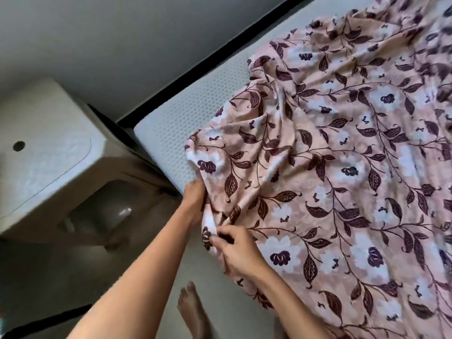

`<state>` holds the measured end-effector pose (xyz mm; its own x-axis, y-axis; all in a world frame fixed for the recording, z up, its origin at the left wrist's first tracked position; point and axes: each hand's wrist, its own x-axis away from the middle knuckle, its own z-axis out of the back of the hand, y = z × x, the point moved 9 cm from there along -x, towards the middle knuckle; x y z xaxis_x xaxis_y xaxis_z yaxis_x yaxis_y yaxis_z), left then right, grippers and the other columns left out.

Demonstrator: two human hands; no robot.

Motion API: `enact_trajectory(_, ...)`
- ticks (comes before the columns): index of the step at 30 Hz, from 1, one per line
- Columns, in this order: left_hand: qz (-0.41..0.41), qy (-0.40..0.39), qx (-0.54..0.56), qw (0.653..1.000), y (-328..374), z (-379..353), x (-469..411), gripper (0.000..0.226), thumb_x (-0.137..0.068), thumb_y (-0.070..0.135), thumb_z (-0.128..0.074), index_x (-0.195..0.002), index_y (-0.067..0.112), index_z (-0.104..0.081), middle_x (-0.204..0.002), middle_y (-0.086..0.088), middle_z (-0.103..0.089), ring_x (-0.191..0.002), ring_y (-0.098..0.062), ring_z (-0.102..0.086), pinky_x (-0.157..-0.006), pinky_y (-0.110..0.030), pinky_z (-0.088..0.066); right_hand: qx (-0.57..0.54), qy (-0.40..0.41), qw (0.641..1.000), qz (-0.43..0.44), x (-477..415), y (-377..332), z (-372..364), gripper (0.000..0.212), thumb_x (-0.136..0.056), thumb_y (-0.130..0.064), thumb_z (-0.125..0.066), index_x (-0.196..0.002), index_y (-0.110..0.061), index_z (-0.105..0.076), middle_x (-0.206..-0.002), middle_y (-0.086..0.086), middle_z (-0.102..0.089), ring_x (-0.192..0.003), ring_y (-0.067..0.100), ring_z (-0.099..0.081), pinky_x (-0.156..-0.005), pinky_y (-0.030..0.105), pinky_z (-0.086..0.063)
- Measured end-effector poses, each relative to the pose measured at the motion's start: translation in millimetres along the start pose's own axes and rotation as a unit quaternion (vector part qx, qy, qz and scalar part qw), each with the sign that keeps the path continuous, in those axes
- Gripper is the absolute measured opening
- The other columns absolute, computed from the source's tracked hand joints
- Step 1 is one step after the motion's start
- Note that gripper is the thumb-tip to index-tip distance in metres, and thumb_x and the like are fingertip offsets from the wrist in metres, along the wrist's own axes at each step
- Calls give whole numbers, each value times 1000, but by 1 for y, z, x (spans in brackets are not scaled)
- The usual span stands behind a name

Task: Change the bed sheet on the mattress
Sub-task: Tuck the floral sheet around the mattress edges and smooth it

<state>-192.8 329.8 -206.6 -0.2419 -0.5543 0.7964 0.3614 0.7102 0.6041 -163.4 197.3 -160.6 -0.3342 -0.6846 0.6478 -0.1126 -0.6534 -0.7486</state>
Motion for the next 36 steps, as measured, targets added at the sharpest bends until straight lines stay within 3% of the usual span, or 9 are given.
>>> enact_trajectory(3, 53, -93, 86, 990, 12, -11, -1, 35, -90, 43, -56, -90, 10, -66, -89, -7, -70, -74, -17, -67, -69, -30, -56, -57, -30, 997, -50, 9, 16, -21, 23, -92, -16, -55, -70, -21, -61, -61, -9, -56, -55, 4, -49, -56, 20, -38)
enact_trajectory(6, -42, 49, -12, 998, 49, 23, -9, 28, -84, 34, -64, -94, 8, -67, -100, -12, -69, -91, -26, -65, -83, -37, -53, 61, 68, 996, -9, 4, 7, -10, 15, -87, -34, -56, -92, -24, -65, -74, -8, -62, -61, 4, -54, -59, 22, -41)
enact_trajectory(9, -220, 285, -257, 897, 96, 79, 28, 25, -93, 32, -52, -100, 10, -62, -103, -11, -62, -97, -31, -58, -76, -35, -42, 228, 213, 949, 53, 3, -28, 18, 24, -91, -38, -55, -103, -20, -66, -101, -4, -65, -88, 12, -56, -73, 23, -40)
enact_trajectory(14, -275, 370, -401, 792, 83, 141, 50, 28, -89, 17, -57, -115, 8, -52, -109, -16, -49, -95, -35, -51, -67, -44, -42, 351, 294, 877, 146, -19, -78, 9, 43, -80, -40, -69, -112, -12, -61, -104, 1, -62, -95, 19, -58, -76, 26, -45)
enact_trajectory(18, -279, 313, -481, 770, 64, 148, 35, 28, -86, 17, -63, -108, 1, -58, -100, -21, -56, -89, -40, -54, -66, -47, -45, 467, 190, 856, 114, -55, -71, -28, 44, -78, -24, -72, -118, -11, -58, -111, 6, -58, -101, 25, -55, -79, 35, -48)
enact_trajectory(22, -338, 255, -529, 735, 83, 129, 23, 18, -82, 13, -67, -93, -1, -61, -89, -21, -61, -78, -40, -57, -59, -43, -44, 483, 231, 833, 141, -56, -77, -36, 36, -41, 9, -82, -65, -9, -62, -66, 5, -59, -58, 23, -58, -47, 30, -47)
enact_trajectory(27, -489, 227, -654, 530, 116, 84, 23, 35, -76, 11, -59, -110, 7, -62, -123, -15, -58, -111, -36, -56, -87, -45, -46, 456, 182, 840, 231, -37, -71, -58, 39, -37, 8, -73, -64, -16, -59, -63, -4, -55, -57, 16, -55, -48, 21, -40)
enact_trajectory(30, -502, 195, -720, 437, 116, 63, 15, 70, -73, 12, -48, -142, 9, -36, -152, -12, -27, -139, -38, -21, -112, -56, -9, 420, 180, 862, 220, -39, -56, -48, 28, -57, -3, -82, -75, -19, -66, -70, -8, -60, -64, 13, -59, -56, 22, -47)
enact_trajectory(36, -467, 165, -761, 419, 131, 36, -11, 61, -86, 21, -30, -146, 10, -23, -155, -9, -8, -143, -34, -5, -111, -58, 8, 352, 315, 856, 211, -77, -115, 23, 11, -79, -4, -70, -89, -7, -69, -83, 3, -68, -75, 18, -62, -65, 25, -48)
